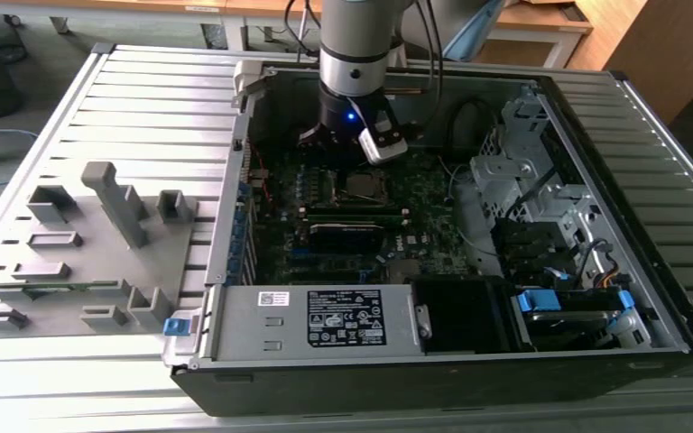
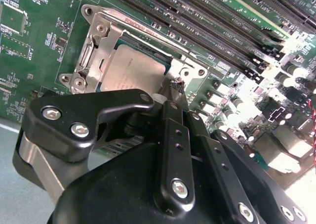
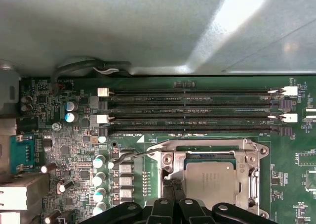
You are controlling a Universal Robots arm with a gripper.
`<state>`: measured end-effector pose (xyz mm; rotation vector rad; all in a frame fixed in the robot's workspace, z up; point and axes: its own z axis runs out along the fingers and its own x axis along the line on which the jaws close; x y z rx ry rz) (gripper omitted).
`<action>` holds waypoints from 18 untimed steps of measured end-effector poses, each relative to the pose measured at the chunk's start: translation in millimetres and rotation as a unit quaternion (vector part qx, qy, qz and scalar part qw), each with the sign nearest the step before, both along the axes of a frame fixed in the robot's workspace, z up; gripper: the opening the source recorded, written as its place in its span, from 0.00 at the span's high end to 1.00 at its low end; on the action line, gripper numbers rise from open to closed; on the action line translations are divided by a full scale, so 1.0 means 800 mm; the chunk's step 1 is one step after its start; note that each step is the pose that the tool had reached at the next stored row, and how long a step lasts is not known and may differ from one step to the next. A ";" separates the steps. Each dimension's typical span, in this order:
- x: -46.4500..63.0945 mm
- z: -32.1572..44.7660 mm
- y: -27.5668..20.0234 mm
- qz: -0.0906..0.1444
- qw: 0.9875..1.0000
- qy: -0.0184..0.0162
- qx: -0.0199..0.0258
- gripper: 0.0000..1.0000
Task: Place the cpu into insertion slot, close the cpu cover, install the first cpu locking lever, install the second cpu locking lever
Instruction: 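Close the cpu cover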
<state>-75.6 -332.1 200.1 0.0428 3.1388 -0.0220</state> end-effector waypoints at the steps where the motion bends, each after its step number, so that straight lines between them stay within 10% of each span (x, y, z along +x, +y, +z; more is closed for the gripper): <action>1: 0.000 -0.0011 -0.0001 0.000 1.000 0.000 0.000 0.89; 18: 0.000 -0.0009 0.0002 0.000 1.000 0.000 0.001 0.89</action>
